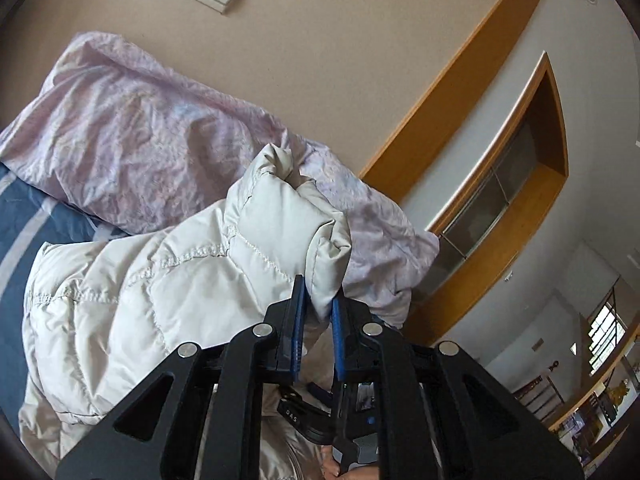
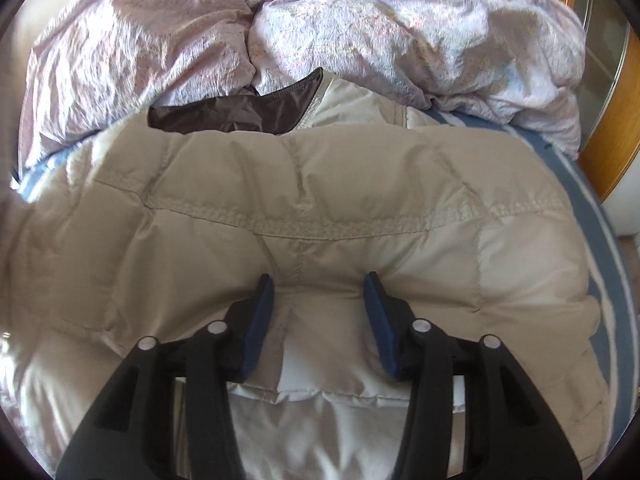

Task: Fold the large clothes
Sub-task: 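Fold the held sleeve over the jacket body with the left gripper and release, then grasp the jacket hem with both grippers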

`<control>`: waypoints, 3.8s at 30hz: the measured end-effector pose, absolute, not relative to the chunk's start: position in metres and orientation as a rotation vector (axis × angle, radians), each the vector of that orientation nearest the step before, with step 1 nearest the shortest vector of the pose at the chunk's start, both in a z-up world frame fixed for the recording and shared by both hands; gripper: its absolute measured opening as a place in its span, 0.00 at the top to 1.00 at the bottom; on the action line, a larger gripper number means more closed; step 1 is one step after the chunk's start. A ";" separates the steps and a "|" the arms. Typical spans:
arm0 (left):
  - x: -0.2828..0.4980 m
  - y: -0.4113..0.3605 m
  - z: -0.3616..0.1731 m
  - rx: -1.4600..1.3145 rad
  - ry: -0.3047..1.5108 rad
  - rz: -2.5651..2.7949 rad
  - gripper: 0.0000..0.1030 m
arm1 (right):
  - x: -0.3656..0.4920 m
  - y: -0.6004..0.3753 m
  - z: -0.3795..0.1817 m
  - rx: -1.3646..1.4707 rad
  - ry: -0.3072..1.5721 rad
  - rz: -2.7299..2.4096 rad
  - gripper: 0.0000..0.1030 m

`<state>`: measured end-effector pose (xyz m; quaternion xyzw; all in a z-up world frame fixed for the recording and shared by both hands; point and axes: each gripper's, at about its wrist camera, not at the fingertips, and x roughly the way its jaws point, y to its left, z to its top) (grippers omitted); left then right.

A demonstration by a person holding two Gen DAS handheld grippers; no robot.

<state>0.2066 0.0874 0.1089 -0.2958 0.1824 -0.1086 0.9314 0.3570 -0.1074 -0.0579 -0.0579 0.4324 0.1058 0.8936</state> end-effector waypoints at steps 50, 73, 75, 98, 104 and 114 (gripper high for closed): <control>0.255 0.173 -0.044 -0.252 0.787 0.257 0.19 | 0.340 -0.071 -0.055 -0.100 0.784 0.508 0.64; 0.192 0.189 -0.025 -0.349 0.751 0.173 0.16 | 0.332 -0.152 -0.030 0.230 0.863 0.640 0.22; 0.171 0.198 -0.022 -0.374 0.747 0.154 0.15 | 0.320 -0.181 -0.021 0.252 0.857 0.626 0.21; 0.016 0.234 -0.076 -0.663 0.845 -0.104 0.19 | 0.205 -0.424 -0.081 0.534 1.074 0.508 0.30; 0.017 0.221 -0.082 -0.664 0.852 -0.132 0.23 | 0.200 -0.424 -0.094 0.518 1.112 0.531 0.32; 0.006 0.211 -0.086 -0.672 0.862 -0.160 0.26 | 0.190 -0.420 -0.102 0.477 1.132 0.567 0.32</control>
